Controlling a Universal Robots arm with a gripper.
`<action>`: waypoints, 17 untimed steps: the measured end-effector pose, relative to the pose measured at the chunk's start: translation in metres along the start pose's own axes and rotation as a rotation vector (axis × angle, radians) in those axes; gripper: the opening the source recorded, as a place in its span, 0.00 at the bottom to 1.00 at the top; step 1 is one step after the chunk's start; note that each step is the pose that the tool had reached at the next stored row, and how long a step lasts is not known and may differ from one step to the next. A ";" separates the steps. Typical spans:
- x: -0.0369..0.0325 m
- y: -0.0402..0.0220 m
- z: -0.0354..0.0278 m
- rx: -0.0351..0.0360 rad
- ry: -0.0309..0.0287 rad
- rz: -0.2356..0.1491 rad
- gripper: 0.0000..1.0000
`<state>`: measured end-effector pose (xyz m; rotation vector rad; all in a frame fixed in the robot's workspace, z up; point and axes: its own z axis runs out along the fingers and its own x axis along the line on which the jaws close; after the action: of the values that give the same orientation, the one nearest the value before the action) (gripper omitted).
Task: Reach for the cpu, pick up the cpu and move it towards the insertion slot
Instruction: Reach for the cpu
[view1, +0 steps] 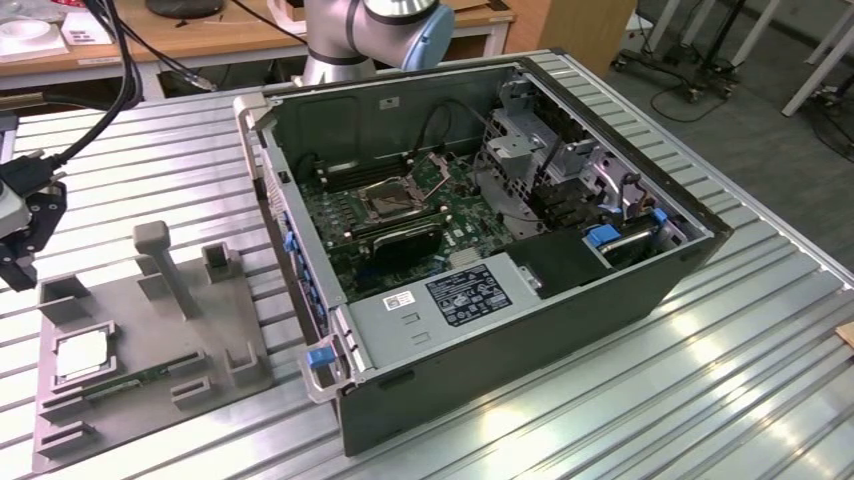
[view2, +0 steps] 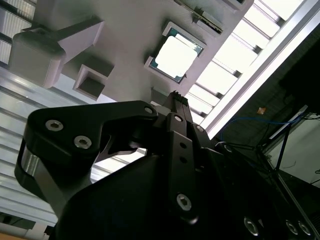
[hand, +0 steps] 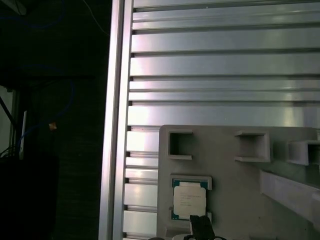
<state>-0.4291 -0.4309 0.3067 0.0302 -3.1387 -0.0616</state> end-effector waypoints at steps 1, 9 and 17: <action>0.0000 0.0000 0.0001 0.0000 0.0000 0.000 0.10; 0.0007 -0.0005 0.0033 -0.0001 -0.0004 0.000 0.10; 0.0011 -0.0013 0.0102 -0.0001 -0.0004 0.000 0.10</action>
<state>-0.4302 -0.4318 0.2964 0.0302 -3.1391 -0.0617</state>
